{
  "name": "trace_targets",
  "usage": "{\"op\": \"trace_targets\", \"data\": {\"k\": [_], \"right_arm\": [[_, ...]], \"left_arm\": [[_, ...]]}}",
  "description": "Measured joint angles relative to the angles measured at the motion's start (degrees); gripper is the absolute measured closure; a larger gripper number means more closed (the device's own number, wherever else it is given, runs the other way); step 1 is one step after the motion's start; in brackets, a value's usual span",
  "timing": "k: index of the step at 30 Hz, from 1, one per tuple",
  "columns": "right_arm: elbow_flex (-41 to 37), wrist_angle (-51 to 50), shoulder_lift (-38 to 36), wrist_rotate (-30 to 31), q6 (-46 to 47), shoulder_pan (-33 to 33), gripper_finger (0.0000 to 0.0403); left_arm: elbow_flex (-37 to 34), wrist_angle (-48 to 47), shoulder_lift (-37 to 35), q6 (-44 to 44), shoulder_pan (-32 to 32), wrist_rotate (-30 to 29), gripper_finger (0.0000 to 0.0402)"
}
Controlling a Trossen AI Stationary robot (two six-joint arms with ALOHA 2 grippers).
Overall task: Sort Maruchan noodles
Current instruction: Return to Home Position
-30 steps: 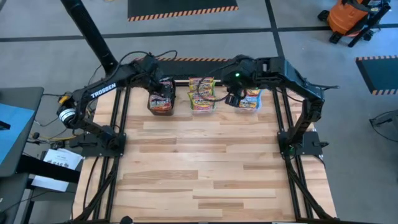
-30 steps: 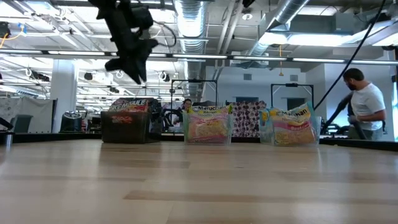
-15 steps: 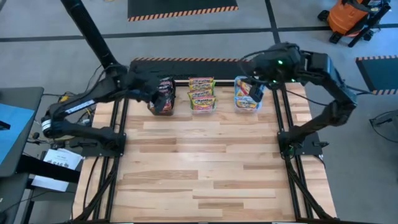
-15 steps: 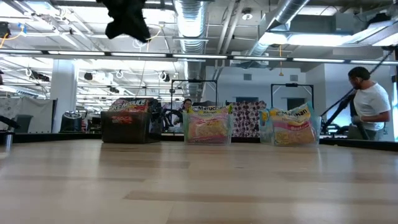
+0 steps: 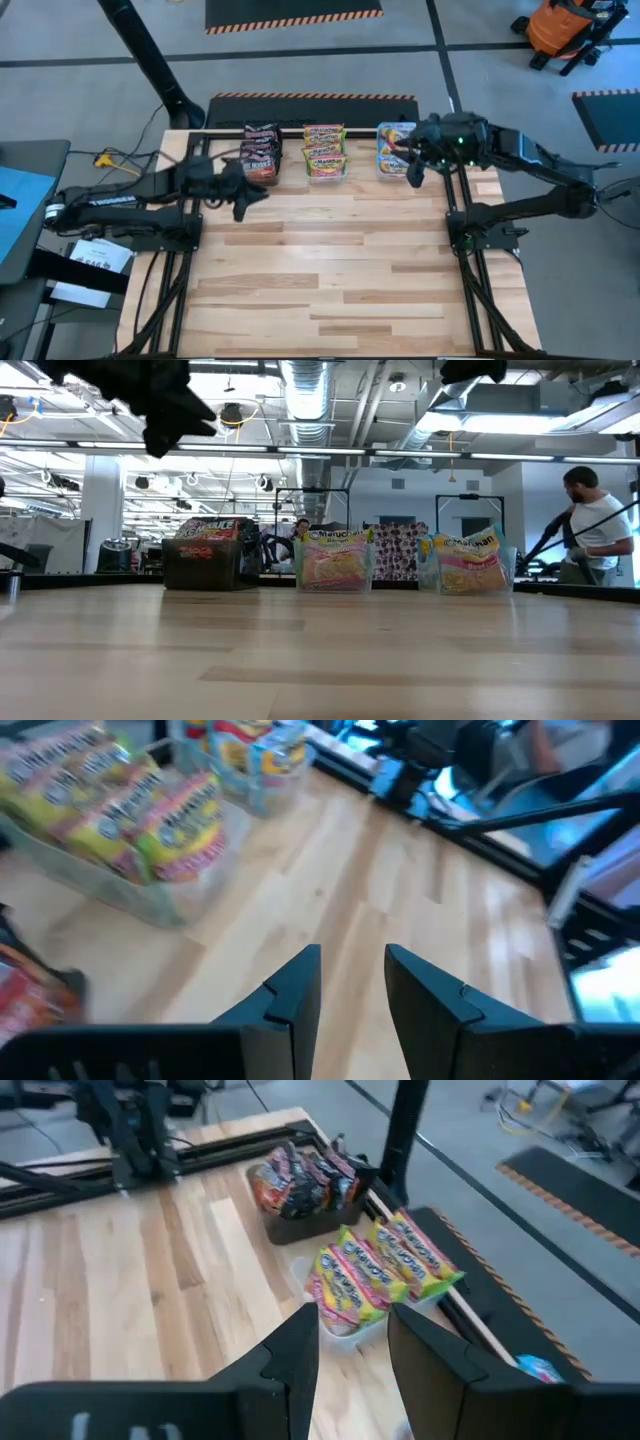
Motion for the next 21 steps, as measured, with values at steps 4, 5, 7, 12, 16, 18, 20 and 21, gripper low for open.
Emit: {"op": "trace_targets", "data": {"k": [4,5,7,12,16,18,20,21], "right_arm": [[-9.13,7.44,-5.22,-0.03,0.2,1.67,0.0257],[-11.31,9.2,-6.35,-0.03,0.19,2.14,0.0257],[-15.4,12.07,-8.39,-0.02,0.22,3.01,0.0257],[-24.48,19.78,-12.9,-0.07,3.64,4.13,0.0257],[-30.41,24.17,-15.58,-0.07,5.96,4.25,0.0257],[-32.96,25.92,-16.7,-0.06,7.42,4.23,0.0257],[-35.34,27.37,-17.73,-0.07,8.72,4.3,0.0257],[-36.63,28.0,-18.36,-0.08,9.32,4.31,0.0257]], "left_arm": [[-9.67,7.39,-6.85,-4.55,-3.77,-1.92,0.0301],[-11.87,9.38,-8.6,-5.53,-4.66,-2.59,0.0301],[-16.22,12.29,-12.3,-7.28,-6.5,-4.06,0.0301],[-24.71,15.1,-21.71,-10.55,-9.89,-7.45,0.0301],[-29.08,15.01,-28.66,-10.83,-11.35,-10.12,0.0301],[-30.71,14.96,-31.64,-9.65,-11.73,-11.07,0.0301],[-32.44,15.28,-34.22,-7.52,-11.98,-12.1,0.0301],[-33.53,15.22,-35.57,-6.83,-12.05,-12.58,0.0301]]}}
